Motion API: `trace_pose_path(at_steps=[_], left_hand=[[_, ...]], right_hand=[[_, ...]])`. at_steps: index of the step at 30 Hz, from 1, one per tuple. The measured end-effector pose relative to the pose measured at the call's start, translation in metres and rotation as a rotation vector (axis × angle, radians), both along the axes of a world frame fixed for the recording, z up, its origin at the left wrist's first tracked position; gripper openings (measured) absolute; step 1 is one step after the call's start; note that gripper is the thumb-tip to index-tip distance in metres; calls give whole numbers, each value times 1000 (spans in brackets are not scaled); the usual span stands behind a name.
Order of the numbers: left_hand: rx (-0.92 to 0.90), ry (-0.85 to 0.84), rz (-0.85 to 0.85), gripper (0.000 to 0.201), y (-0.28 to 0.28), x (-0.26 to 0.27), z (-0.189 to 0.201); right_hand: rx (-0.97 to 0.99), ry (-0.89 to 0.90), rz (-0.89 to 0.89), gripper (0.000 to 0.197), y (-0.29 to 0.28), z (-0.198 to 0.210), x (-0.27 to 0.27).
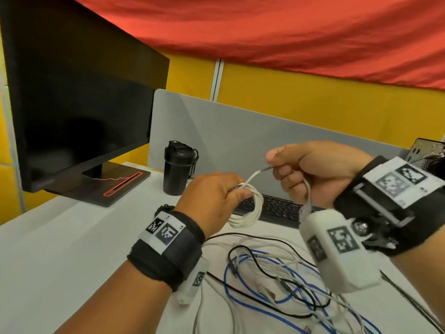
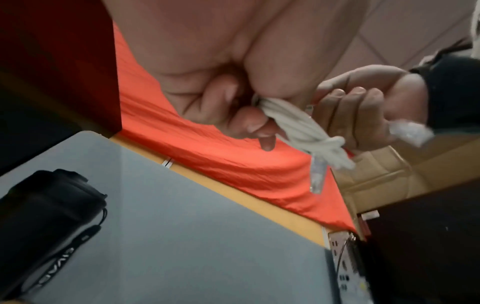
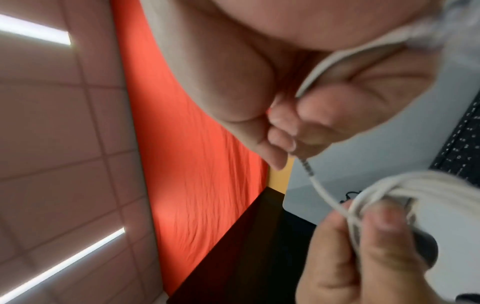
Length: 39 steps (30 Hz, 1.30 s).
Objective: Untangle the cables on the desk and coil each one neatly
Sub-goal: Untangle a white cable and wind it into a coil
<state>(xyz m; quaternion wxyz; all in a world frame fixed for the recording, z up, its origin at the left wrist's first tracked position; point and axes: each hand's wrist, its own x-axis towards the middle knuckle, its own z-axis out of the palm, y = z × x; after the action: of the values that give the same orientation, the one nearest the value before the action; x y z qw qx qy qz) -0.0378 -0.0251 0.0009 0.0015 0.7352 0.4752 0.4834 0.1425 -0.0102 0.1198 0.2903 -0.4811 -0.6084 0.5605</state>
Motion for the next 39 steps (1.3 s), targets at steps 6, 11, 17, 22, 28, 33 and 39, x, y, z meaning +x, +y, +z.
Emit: trace_pose_path(at_steps=[6,11,17,22,28,33,39], left_hand=[[-155,-499,-465,32,-2,8,2],[-43,-349,-184,18,2,7,-3],[-121,-372,-9,17,7,4,-8],[-154,-603,23,9,5,19,-9],[-384,-1160,-372,6,-2,25,-3],[-442,-1254,-582,12,2,11,0],[-439,-712,-401,40,5,14,-9]], right_hand=[[461,-213,-73,7,8,-16,15],[432,-553,223,19,-5,-48,11],[786,-834,-52,17,-1,-30,19],[1282,-685,-45,14,-31,-55,0],[1305,-986,-56,23,-24,-86,-16],[422,153,-76,21,-13,-62,-13],[409,42,21,15,2,-32,7]])
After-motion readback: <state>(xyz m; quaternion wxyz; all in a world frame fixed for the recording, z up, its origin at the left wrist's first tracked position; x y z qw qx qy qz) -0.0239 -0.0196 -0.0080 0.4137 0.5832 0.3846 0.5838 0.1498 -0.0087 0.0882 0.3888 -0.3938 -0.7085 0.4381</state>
